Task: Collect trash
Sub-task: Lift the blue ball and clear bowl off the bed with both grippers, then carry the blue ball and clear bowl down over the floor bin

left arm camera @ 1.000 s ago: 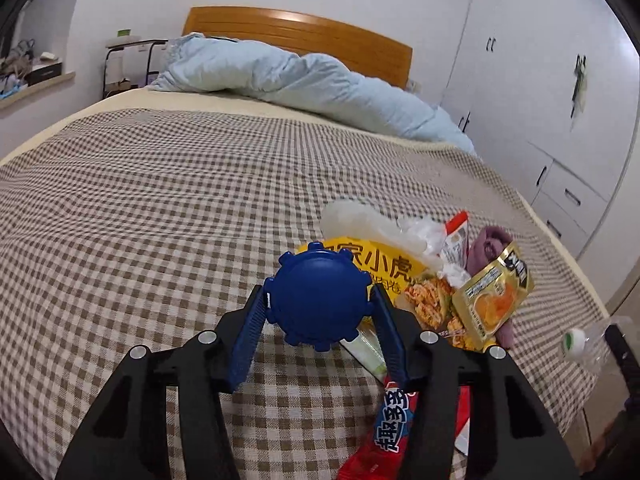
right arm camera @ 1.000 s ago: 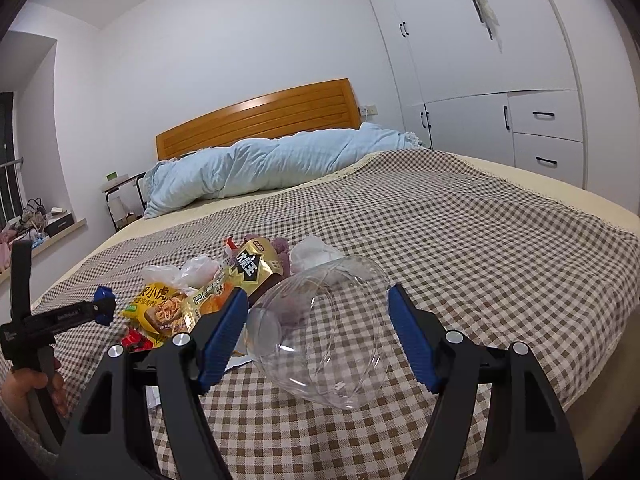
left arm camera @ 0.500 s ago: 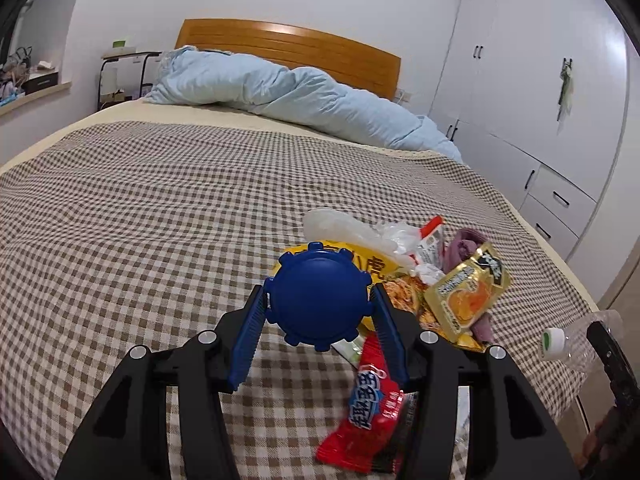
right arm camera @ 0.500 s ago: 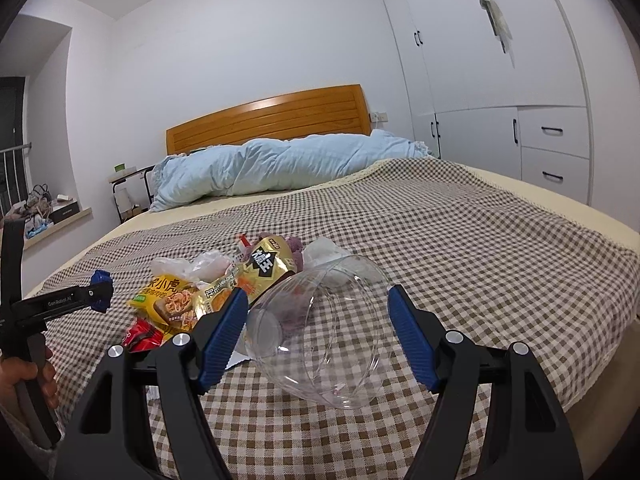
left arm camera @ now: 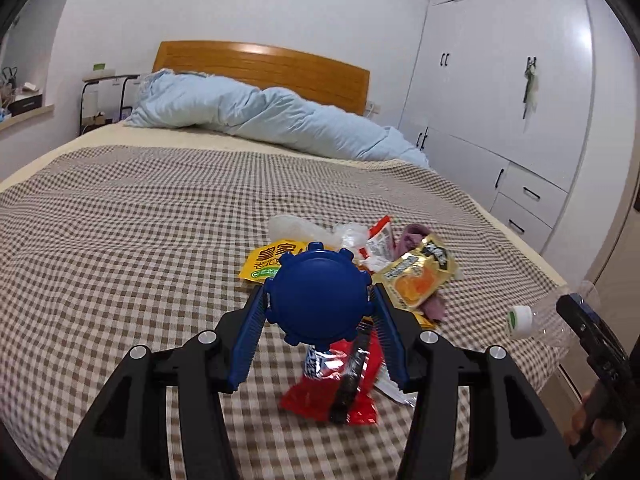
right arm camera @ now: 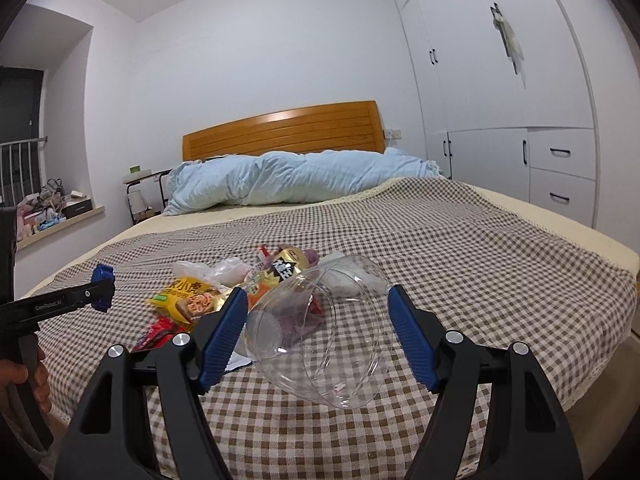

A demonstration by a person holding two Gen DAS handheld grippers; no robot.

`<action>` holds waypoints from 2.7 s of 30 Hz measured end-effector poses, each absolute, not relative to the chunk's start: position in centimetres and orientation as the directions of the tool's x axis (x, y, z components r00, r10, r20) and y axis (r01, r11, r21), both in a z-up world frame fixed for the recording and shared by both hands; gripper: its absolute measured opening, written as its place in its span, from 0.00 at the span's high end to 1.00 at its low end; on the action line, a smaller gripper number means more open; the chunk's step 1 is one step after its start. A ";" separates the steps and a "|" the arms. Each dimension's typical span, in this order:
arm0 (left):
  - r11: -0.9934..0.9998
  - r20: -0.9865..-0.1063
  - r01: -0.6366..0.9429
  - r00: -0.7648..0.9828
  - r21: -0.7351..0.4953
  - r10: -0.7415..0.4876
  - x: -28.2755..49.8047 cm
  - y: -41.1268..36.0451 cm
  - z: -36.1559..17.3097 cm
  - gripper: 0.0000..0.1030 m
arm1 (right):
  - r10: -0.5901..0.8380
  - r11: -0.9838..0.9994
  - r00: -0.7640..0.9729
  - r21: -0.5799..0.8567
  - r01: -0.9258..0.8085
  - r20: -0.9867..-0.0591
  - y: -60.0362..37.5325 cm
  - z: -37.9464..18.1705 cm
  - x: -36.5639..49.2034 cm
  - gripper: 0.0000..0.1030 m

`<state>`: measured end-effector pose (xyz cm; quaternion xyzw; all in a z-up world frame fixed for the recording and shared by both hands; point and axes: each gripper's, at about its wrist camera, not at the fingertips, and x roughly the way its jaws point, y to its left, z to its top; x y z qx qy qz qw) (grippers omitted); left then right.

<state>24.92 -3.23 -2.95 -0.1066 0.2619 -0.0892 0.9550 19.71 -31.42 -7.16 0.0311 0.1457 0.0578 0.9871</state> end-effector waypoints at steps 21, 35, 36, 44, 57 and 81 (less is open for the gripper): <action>0.939 -0.511 0.212 0.795 -0.273 -0.328 15.5 -5.9 -4.2 0.51 | 0.157 0.977 0.926 -0.082 -0.196 -0.342 -30.0 -7.1 11.3 0.32; 0.936 -0.576 0.255 0.738 -0.242 -0.350 10.3 -7.1 -8.3 0.51 | 0.151 0.977 0.876 -0.064 -0.202 -0.457 -29.8 -11.4 7.1 0.32; 0.935 -0.579 0.259 0.735 -0.242 -0.354 9.9 -7.2 -8.6 0.51 | 0.148 0.977 0.876 -0.068 -0.200 -0.460 -29.8 -11.7 6.8 0.32; 0.933 -0.593 0.272 0.720 -0.236 -0.360 8.6 -7.6 -10.4 0.51 | 0.135 0.977 0.859 -0.080 -0.199 -0.494 -29.6 -13.9 5.3 0.32; 0.939 -0.697 0.258 0.630 -0.228 -0.342 8.0 -7.8 -16.5 0.51 | 0.148 0.970 0.805 -0.075 -0.232 -0.574 -29.2 -18.6 5.7 0.32; 0.930 -0.792 0.293 0.503 -0.222 -0.347 9.3 -10.7 -21.0 0.51 | 0.107 0.949 0.742 -0.154 -0.274 -0.661 -28.0 -22.3 6.4 0.32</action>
